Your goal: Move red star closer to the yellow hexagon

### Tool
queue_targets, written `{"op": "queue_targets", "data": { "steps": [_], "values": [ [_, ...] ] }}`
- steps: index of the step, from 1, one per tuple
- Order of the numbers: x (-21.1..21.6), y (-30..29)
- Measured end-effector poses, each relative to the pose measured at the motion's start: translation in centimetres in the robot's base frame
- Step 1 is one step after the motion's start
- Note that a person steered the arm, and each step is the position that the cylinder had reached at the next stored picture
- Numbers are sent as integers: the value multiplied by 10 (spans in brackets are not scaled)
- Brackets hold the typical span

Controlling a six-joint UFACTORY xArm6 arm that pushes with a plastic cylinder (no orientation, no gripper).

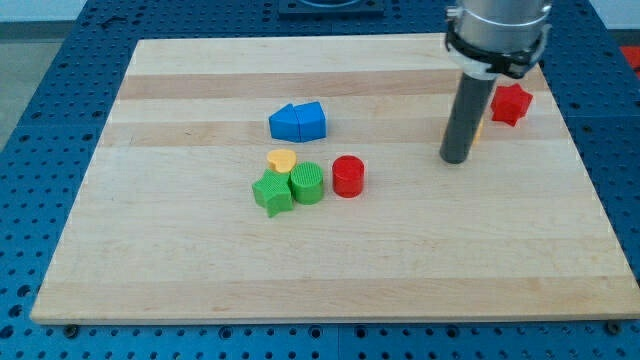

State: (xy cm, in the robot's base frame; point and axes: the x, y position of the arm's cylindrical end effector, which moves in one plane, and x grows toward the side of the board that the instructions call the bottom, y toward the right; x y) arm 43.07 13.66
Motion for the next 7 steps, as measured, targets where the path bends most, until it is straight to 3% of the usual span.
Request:
{"op": "queue_targets", "data": {
  "steps": [2, 4, 5, 6, 7],
  "values": [
    [-82, -3],
    [-95, 2],
    [-107, 32],
    [-136, 98],
    [-137, 99]
  ]
}}
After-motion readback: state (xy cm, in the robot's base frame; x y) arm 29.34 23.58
